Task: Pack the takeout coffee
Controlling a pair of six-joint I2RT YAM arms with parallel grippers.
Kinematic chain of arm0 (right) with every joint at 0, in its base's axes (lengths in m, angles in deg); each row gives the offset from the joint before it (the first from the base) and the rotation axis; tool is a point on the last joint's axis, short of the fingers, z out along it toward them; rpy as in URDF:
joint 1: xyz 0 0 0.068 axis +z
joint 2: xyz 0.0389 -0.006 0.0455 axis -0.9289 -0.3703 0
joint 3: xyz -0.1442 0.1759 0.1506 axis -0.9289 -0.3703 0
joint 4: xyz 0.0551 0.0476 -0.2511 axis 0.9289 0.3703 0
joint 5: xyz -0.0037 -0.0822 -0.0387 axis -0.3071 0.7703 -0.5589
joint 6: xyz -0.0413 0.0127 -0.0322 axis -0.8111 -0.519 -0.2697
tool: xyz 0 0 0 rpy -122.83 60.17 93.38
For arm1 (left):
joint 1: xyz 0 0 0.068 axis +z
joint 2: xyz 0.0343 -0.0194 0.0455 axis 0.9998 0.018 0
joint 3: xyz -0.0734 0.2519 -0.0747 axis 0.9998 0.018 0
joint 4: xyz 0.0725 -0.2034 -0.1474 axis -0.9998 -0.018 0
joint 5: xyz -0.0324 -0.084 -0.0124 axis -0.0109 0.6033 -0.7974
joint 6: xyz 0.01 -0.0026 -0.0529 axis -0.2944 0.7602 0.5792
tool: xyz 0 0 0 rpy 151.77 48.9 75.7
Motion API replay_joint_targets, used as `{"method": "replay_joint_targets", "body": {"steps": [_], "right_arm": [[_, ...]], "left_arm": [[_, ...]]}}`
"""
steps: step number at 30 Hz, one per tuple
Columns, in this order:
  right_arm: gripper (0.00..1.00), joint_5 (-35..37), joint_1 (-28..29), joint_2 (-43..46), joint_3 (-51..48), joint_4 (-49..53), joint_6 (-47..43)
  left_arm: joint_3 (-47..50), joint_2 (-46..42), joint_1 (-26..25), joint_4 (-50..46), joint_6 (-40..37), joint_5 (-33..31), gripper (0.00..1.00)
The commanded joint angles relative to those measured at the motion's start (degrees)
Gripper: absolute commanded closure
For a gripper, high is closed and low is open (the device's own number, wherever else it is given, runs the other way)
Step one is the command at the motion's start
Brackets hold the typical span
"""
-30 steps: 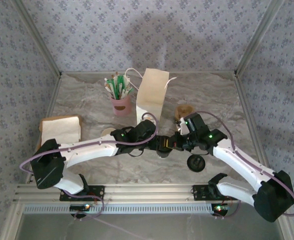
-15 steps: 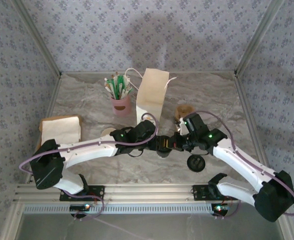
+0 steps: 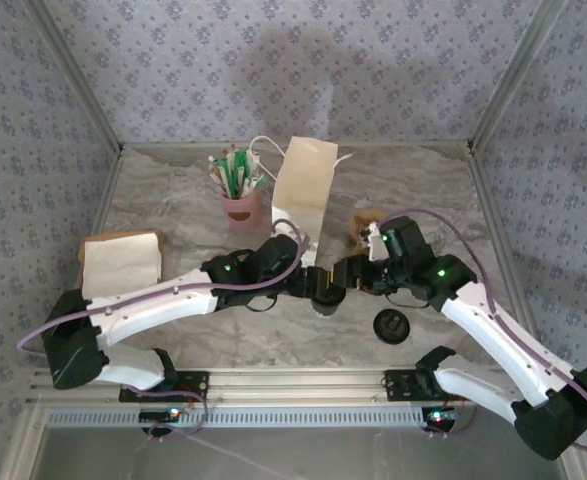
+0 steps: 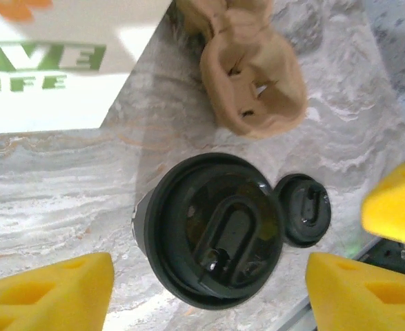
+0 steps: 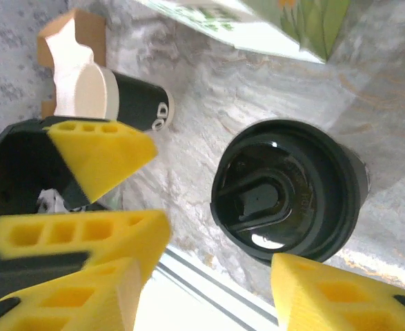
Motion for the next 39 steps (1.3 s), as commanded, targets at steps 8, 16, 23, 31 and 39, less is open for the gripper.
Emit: {"method": "replay_joint_targets", "body": {"steps": [8,16,23,31,39], "right_arm": [[0.08,-1.89,-8.76,-3.2,-1.07,3.02,-13.5],[0.14,-5.19,-8.93,-10.53,-4.65,-9.16,-14.71],[0.22,-6.82,-6.64,-16.68,-5.09,-14.55,-14.43],[0.25,-7.8,-2.33,-19.37,-5.53,-16.72,-12.37],[0.24,-6.15,3.35,-17.2,-8.41,-20.99,-5.35]], "left_arm": [[-0.43,-12.88,0.1,-9.66,-1.61,-7.95,0.0],[1.96,-15.43,0.09,-10.61,-0.77,-9.05,0.0],[2.9,-14.81,0.1,-9.55,-0.63,-9.02,0.01],[3.85,-14.9,0.27,-9.55,-0.32,-9.3,0.0],[4.62,-15.17,0.45,-8.89,0.12,-9.46,0.0]]}}
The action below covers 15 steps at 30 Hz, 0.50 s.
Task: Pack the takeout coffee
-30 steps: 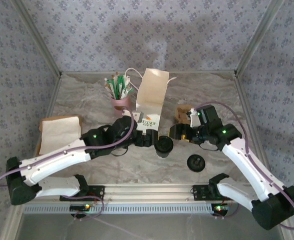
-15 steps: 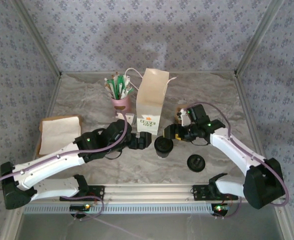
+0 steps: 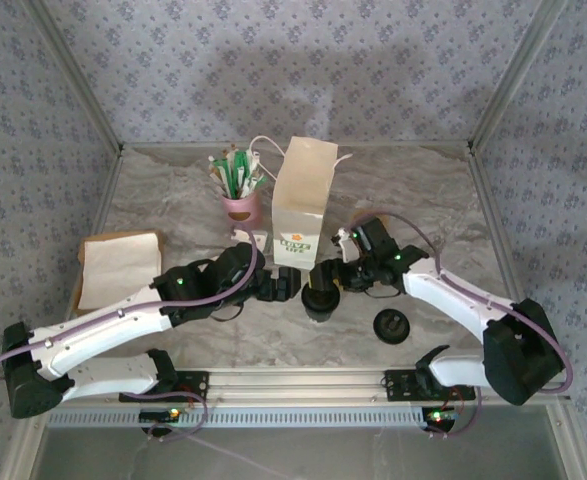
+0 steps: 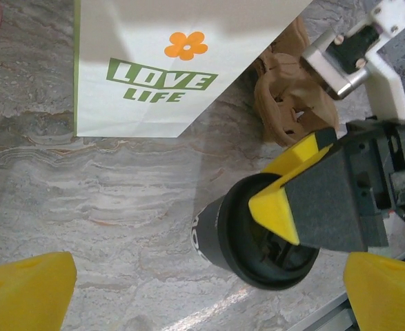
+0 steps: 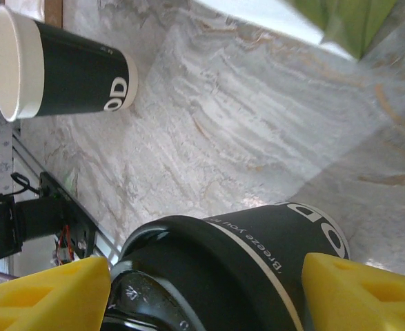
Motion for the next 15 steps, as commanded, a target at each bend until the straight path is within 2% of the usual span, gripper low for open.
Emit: {"method": "replay_joint_targets", "body": {"steps": [1,10,15], "right_arm": [[0.24,0.7,2.53,1.8,-1.35,-2.79,4.45],[0.22,3.27,9.37,3.75,-1.97,-3.43,9.32],[0.17,5.28,9.28,7.07,2.25,7.2,5.4]], "left_arm": [[-0.34,-0.41,0.45,0.34,0.52,-0.98,0.01],[-0.1,-1.24,0.47,0.14,0.81,-1.24,0.01],[-0.01,-2.4,0.54,0.27,0.14,-2.18,0.01]]}}
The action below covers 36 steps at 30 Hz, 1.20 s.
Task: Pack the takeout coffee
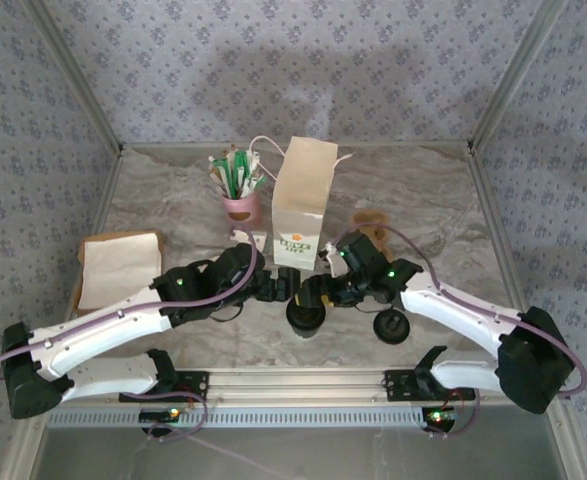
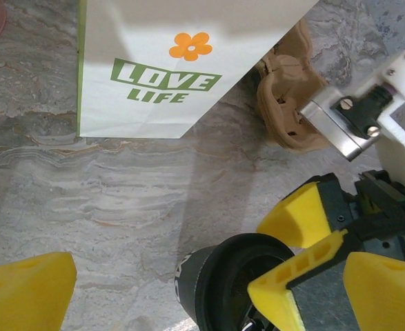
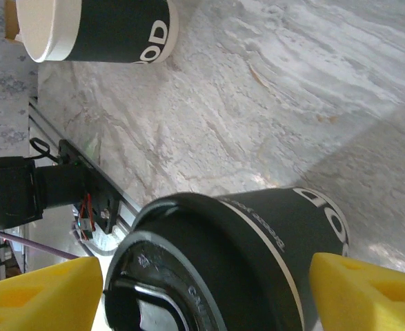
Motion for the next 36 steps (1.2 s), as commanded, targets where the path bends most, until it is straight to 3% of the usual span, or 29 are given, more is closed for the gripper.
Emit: {"method": "replay_joint_targets", "body": {"steps": [1,8,13,24,27,30,36], "right_arm": [[0.14,2.15,-0.25,3.63,4.12,9.42,-1.62],[0.0,8.62,-4.78,9.6,6.86,20.07,-8.33],[0.0,22.73,-9.67,8.23,9.28,24.78,-5.68],[0.0,16.18,-23.45,4.02,9.18,15.68,-12.15],[0.0,11.38,-27.14,2.3,9.75,15.29,-14.3],[0.04,10.19,-28.48,-0.53,11.3,15.36,-15.06],[0.26,20.14,-27.69,-7.32,17.12,20.3,-17.58]], "left_arm": [[-0.51,-2.26,0.52,0.2,-0.37,-1.73,0.0],[-3.47,-2.56,0.84,-1.57,-4.54,-2.86,0.01],[-5.9,-1.39,2.77,-3.11,-6.82,-0.35,0.0],[-5.92,4.38,3.24,0.17,-8.85,5.99,0.01],[-6.31,6.3,3.42,-0.56,-9.25,5.27,0.03],[-4.22,5.73,5.24,1.06,-8.7,5.19,0.04],[-2.38,5.31,9.06,4.36,-8.83,11.08,0.05]]}}
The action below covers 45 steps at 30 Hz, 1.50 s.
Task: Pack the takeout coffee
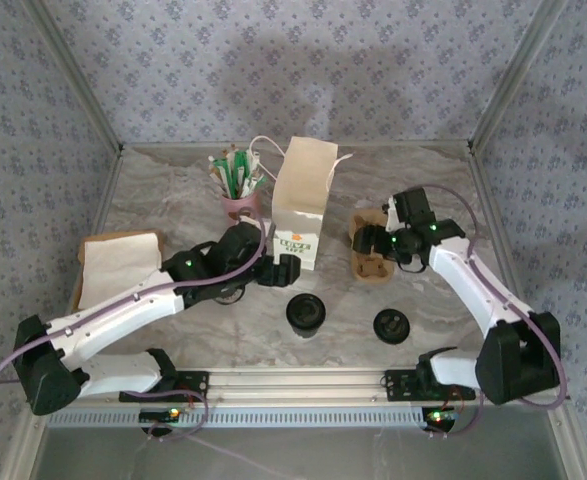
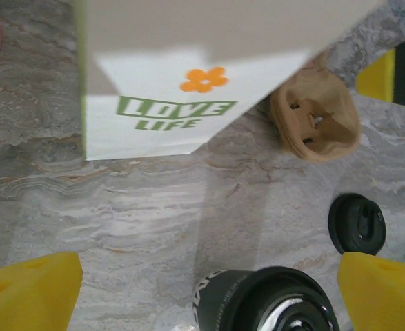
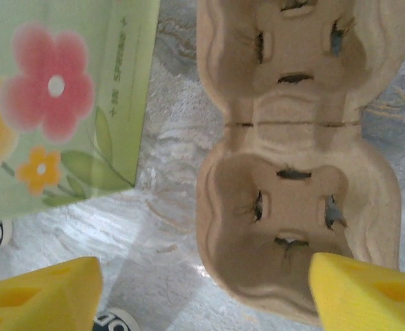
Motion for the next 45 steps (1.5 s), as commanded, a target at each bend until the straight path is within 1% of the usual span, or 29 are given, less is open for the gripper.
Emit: {"method": "replay_joint_targets", "body": {"steps": [1,4,6,11,17,21,25,38,45], "right_arm": [[0.29,6.97,0.46,-3.08,4.08,4.28,-2.74],[0.35,11.41,0.7,-5.82,6.35,6.0,-3.36],[0.37,12.86,0.79,-7.31,7.49,6.07,-3.38],[0.41,13.95,1.22,-12.01,10.74,6.35,-3.29],[0.48,14.91,2.35,-17.67,15.29,7.53,-3.39],[0.49,16.12,3.2,-20.46,16.88,8.13,-3.22],[0.52,18.54,4.06,-22.85,18.46,9.39,-2.69],[0.53,21.46,5.4,-26.93,19.39,11.32,-1.5],[0.53,21.8,5.87,-28.11,19.21,11.02,-1.01]], "left_arm": [[-0.11,-0.58,0.36,2.43,-1.34,3.58,0.05],[0.27,0.05,0.36,2.85,-1.85,4.79,0.05],[0.83,0.18,0.4,3.5,-1.9,5.2,0.05],[2.34,0.01,0.32,5.88,-2.59,6.78,0.05],[3.76,-0.12,0.28,6.71,-3.26,6.96,0.06],[4.61,-0.07,0.3,7.31,-3.33,7.15,0.06],[4.81,0.18,0.32,7.36,-3.79,7.19,0.06],[5.51,0.01,0.32,7.6,-4.67,7.07,0.06],[5.95,-0.51,0.28,7.62,-4.71,6.89,0.06]]}}
